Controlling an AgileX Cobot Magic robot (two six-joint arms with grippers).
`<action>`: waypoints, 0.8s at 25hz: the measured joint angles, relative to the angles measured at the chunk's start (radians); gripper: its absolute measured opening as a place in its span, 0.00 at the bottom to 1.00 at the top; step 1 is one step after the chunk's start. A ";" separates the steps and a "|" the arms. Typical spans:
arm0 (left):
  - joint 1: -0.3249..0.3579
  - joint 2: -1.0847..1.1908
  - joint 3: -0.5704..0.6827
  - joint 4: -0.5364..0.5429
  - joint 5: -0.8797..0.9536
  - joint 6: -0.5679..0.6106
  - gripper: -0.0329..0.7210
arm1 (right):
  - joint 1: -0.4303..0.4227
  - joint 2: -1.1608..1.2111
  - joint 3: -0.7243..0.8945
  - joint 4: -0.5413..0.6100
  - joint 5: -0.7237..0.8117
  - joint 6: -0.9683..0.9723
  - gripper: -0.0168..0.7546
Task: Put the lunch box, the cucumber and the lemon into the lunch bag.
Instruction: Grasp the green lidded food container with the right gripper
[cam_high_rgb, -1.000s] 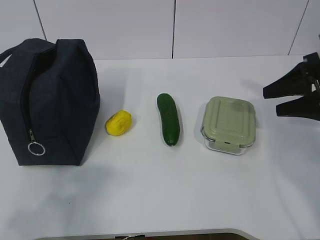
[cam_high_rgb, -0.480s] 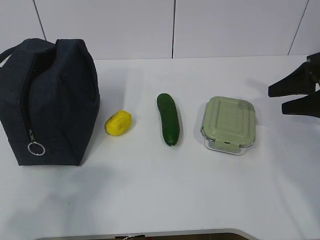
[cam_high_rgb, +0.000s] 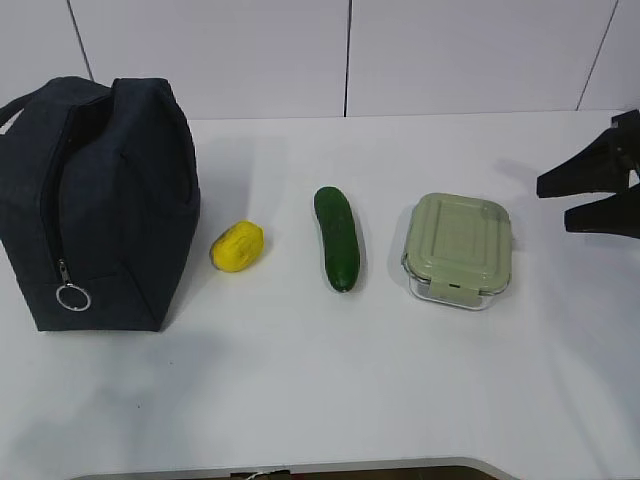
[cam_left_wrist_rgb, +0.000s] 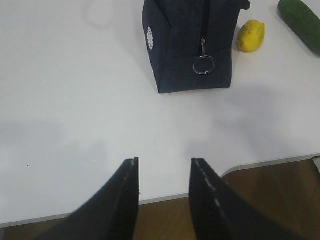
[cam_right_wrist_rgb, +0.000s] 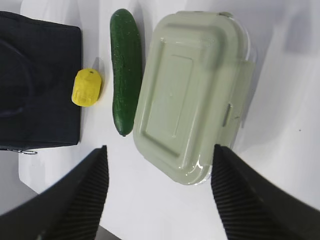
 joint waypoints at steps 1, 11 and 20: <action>0.000 0.000 0.000 0.000 0.000 0.000 0.36 | 0.000 0.008 0.000 0.000 0.000 0.002 0.69; 0.000 0.000 0.000 0.000 0.000 0.000 0.36 | 0.000 0.101 0.000 0.012 0.000 0.004 0.69; 0.000 0.000 0.000 0.000 0.000 0.000 0.36 | 0.008 0.153 -0.002 0.022 -0.029 0.004 0.75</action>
